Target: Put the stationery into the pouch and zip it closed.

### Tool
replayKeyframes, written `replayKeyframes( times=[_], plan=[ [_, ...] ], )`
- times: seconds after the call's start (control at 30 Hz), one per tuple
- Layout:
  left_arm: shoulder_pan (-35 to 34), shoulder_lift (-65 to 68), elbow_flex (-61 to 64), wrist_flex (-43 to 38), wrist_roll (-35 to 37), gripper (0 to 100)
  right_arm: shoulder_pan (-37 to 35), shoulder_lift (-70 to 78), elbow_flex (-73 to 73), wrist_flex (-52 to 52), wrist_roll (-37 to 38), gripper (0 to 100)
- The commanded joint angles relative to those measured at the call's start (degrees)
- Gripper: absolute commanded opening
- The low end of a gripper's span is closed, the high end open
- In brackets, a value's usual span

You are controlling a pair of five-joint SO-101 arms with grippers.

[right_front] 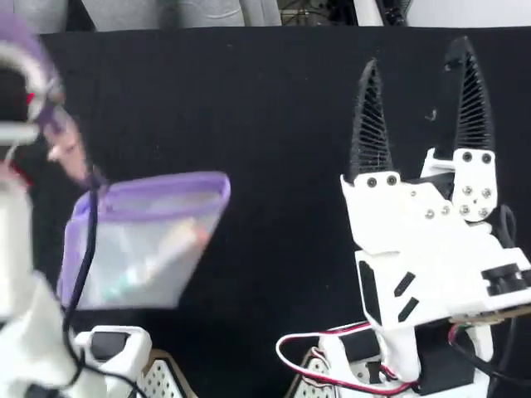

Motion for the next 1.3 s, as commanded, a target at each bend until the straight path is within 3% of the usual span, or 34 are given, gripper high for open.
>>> replayKeyframes(
  times=[0.0,0.2,0.3,0.47,0.7,1.0,1.27],
  plan=[
    [8.22,7.74,-7.34,1.93,-4.22,3,1.05,1.98,-3.91,0.35,-0.09,24.4],
    [19.03,16.53,-9.89,2.20,-11.34,3,6.24,13.05,-12.62,5.10,-0.18,24.3],
    [19.47,18.99,-9.89,2.20,-11.16,3,10.81,20.79,-19.12,8.26,-1.67,24.3],
    [19.21,19.60,-9.63,2.29,-11.25,3,17.49,33.98,-29.93,13.19,-11.08,24.5],
    [19.65,19.16,-9.89,2.81,-11.43,3,18.20,44.44,-44.09,24.62,-12.66,24.7],
    [19.82,19.25,-9.63,12.48,-11.08,3,18.46,45.14,-53.85,35.25,-12.57,24.7],
    [23.78,19.08,-10.24,24.88,-11.08,3,18.46,45.58,-55.87,37.19,-12.57,24.7]
  ],
)
